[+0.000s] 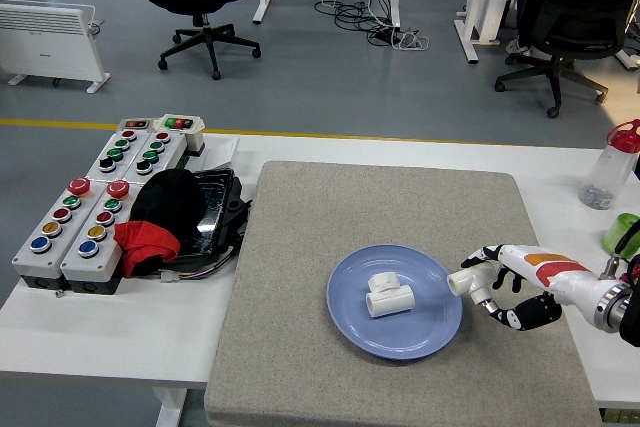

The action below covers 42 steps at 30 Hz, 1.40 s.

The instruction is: Pick pipe place plate twice

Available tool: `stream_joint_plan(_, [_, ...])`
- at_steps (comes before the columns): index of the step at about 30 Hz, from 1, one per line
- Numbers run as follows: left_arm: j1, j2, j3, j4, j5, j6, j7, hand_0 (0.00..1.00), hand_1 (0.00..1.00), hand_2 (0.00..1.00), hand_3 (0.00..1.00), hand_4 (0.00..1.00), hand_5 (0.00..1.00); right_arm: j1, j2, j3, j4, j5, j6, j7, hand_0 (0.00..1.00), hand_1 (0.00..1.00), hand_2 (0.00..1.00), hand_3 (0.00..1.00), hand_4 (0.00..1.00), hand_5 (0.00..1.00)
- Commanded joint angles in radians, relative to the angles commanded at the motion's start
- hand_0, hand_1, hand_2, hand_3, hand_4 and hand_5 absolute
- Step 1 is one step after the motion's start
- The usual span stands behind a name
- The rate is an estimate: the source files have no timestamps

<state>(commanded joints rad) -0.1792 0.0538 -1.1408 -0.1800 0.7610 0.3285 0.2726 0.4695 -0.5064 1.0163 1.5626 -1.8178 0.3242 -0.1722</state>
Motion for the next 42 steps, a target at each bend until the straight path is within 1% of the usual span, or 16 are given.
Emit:
stream_joint_plan(1, [0.0,0.0,0.0,0.0,0.0,0.0,0.0,0.72,0.759,0.724,0.675,0.414,0.998,0.006,0.003,-0.006,0.0,0.001,0.001,-0.001,0.419,0.522,0.551,0.749,0.607,0.12])
stream_joint_plan(5, [-0.001,0.001,0.001,0.0,0.0,0.0,0.0,0.72,0.759,0.723,0.675,0.414,0.998,0.053,0.037,-0.076,-0.009,0.013,0.016,-0.014,0.428,0.526,0.555,0.751,0.606,0.121])
stream_joint_plan(10, [-0.001,0.001,0.0,0.0,0.0,0.001,0.0,0.72,0.759,0.723,0.675,0.414,0.998,0.064,0.046,-0.1,-0.014,0.016,0.022,-0.022,0.428,0.526,0.555,0.751,0.606,0.121])
stream_joint_plan(11, [0.0,0.001,-0.001,0.0,0.002,0.001,0.0,0.72,0.76,0.723,0.675,0.415,0.998,0.069,0.05,-0.113,-0.016,0.017,0.025,-0.025,0.468,0.553,0.584,0.755,0.605,0.123])
stream_joint_plan(16, [0.002,0.001,-0.003,0.0,0.006,0.001,0.001,0.72,0.76,0.723,0.675,0.415,0.998,0.075,0.058,-0.142,-0.021,0.019,0.029,-0.031,0.468,0.553,0.584,0.755,0.605,0.123])
stream_joint_plan(17, [0.002,0.001,-0.003,0.0,0.007,0.001,0.001,0.719,0.76,0.724,0.675,0.415,0.998,0.076,0.059,-0.145,-0.021,0.019,0.029,-0.032,0.506,0.583,0.602,0.763,0.605,0.125])
stream_joint_plan(22, [0.004,0.0,-0.005,0.0,0.01,0.001,0.001,0.719,0.76,0.724,0.675,0.415,0.998,0.08,0.064,-0.156,-0.027,0.013,0.02,-0.034,0.506,0.583,0.602,0.763,0.605,0.125])
stream_joint_plan(23, [0.004,0.0,-0.005,0.0,0.01,0.001,0.001,0.72,0.76,0.724,0.675,0.415,0.998,0.081,0.064,-0.156,-0.027,0.013,0.02,-0.034,0.684,0.696,0.753,0.813,0.615,0.136])
stream_joint_plan(28, [0.006,0.0,-0.007,0.0,0.015,0.001,0.002,0.72,0.76,0.724,0.675,0.415,0.998,0.088,0.074,-0.17,-0.035,0.01,0.014,-0.034,0.684,0.696,0.753,0.813,0.615,0.136])
stream_joint_plan(29, [0.007,-0.001,-0.007,0.0,0.016,0.001,0.003,0.72,0.76,0.724,0.675,0.414,0.998,0.09,0.076,-0.174,-0.037,0.008,0.012,-0.034,0.751,0.742,0.833,0.842,0.623,0.146])
stream_joint_plan(34, [0.009,-0.001,-0.01,-0.001,0.02,0.001,0.005,0.72,0.76,0.724,0.675,0.414,0.998,0.102,0.09,-0.196,-0.051,0.003,0.009,-0.039,0.751,0.742,0.833,0.842,0.623,0.146])
stream_joint_plan(35, [0.009,-0.001,-0.01,-0.001,0.021,0.001,0.005,0.72,0.76,0.724,0.675,0.415,0.998,0.105,0.094,-0.201,-0.055,0.002,0.007,-0.039,0.802,0.779,0.892,0.866,0.63,0.155])
stream_joint_plan(40, [0.009,0.0,-0.007,0.0,0.017,0.0,0.004,0.72,0.76,0.724,0.675,0.415,0.998,0.114,0.104,-0.213,-0.066,-0.001,0.004,-0.04,0.802,0.779,0.892,0.866,0.63,0.155])
stream_joint_plan(41, [0.009,0.0,-0.006,0.0,0.016,0.0,0.004,0.72,0.76,0.725,0.674,0.415,0.998,0.116,0.106,-0.215,-0.068,-0.001,0.003,-0.04,0.875,0.859,0.965,0.92,0.649,0.172])
stream_joint_plan(42, [0.009,0.0,-0.006,0.0,0.014,0.0,0.003,0.72,0.76,0.725,0.674,0.415,0.998,0.117,0.107,-0.217,-0.07,-0.001,0.002,-0.039,0.875,0.859,0.965,0.92,0.649,0.172])
